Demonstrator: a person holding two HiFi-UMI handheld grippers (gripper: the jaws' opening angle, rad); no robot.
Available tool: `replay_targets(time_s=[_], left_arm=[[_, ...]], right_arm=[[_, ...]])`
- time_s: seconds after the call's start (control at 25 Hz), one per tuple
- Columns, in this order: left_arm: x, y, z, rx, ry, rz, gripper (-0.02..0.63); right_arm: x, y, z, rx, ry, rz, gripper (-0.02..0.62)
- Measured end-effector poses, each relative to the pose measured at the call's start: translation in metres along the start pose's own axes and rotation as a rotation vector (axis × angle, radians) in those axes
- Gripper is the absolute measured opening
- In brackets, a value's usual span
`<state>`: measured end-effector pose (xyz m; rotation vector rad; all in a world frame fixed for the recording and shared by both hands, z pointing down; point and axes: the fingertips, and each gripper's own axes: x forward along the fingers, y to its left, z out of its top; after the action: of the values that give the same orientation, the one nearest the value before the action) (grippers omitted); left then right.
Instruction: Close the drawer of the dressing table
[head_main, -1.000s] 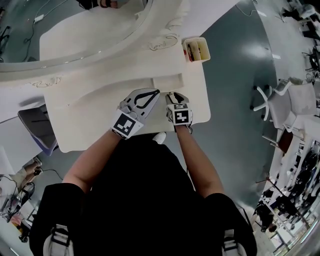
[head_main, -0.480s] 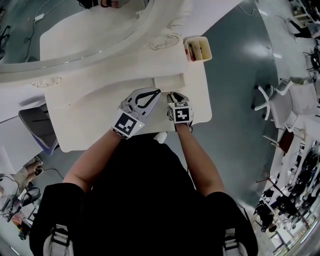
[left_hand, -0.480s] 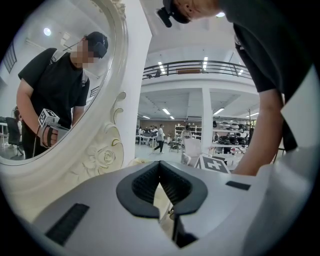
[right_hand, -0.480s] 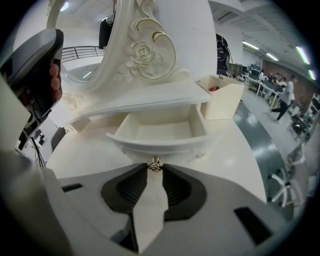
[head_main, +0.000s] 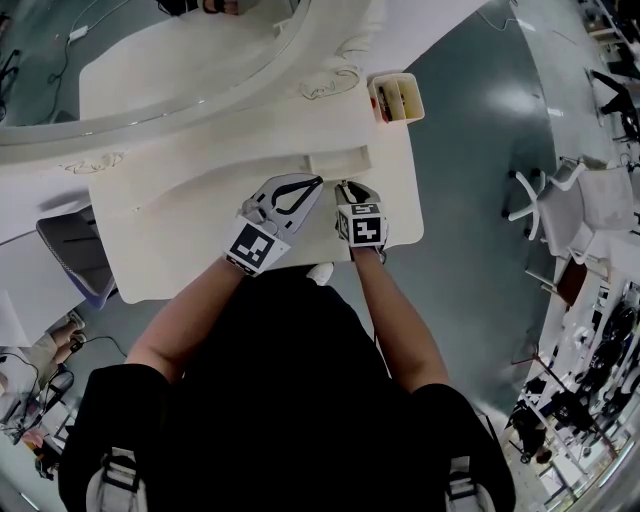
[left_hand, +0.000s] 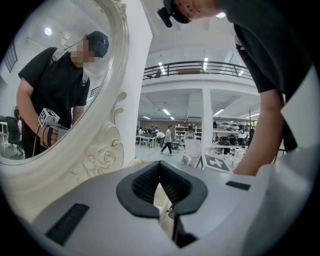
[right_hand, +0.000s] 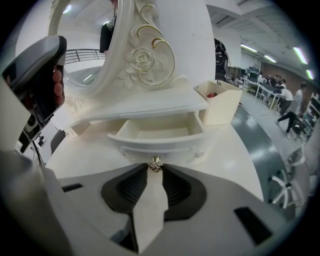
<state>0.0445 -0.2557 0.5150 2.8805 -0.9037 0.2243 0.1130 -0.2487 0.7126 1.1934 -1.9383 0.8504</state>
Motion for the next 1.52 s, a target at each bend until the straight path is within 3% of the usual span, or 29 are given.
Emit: replay_targets(time_s=[1.52], left_arm=[[0.003,0.03,-0.014,-0.045,0.009,0.032,-0.006]], right_arm=[[0.034,-0.011,0.047,-0.004,-0.017,-0.012,0.098]])
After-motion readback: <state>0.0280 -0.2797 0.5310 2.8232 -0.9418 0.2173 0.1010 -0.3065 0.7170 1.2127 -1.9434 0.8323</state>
